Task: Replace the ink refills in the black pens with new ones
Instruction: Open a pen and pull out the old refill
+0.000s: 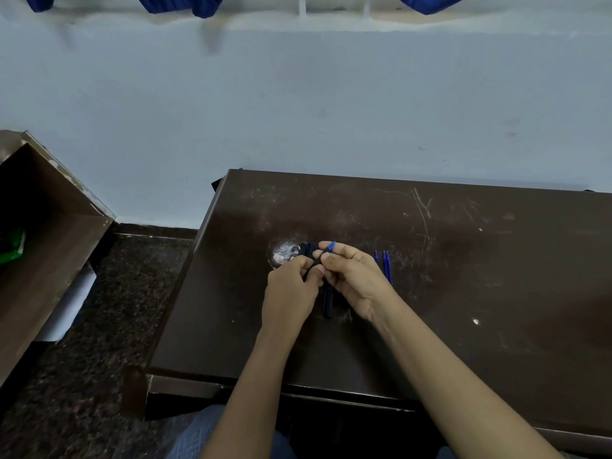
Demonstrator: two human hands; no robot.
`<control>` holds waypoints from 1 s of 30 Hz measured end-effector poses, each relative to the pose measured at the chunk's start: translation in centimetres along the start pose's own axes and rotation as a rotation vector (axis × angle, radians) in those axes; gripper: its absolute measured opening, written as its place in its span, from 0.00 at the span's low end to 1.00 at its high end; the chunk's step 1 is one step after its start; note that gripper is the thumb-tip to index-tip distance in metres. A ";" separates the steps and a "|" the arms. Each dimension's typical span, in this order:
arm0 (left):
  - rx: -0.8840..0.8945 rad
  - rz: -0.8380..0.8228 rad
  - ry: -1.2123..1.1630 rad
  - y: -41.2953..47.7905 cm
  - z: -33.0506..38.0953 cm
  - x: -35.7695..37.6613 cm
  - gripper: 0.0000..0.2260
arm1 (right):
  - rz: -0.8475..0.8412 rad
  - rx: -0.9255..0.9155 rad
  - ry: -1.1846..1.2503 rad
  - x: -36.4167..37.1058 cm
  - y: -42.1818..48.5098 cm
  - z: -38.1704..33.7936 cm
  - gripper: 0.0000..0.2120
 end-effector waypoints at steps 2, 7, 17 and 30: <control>-0.017 0.005 -0.020 0.0 -0.2 -0.1 0.06 | -0.022 0.029 0.044 0.4 -0.1 0.1 0.10; -0.018 -0.009 -0.056 -0.1 -0.2 0.1 0.04 | 0.059 -0.027 -0.029 -0.5 -0.2 0.0 0.07; -0.007 -0.016 0.004 0.1 -0.4 0.3 0.06 | 0.037 -0.011 -0.079 -0.2 -0.4 0.0 0.04; -0.012 -0.005 0.016 0.1 0.1 0.1 0.05 | 0.002 0.063 -0.005 0.3 -0.4 0.1 0.09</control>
Point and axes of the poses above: each hand's wrist, its own y-axis towards the middle knuckle, its own x-axis out of the palm, z = x × y, the point moved 10 cm from there along y, towards the middle knuckle, and after that the axes turned 2 degrees about -x, right-handed, at the moved point
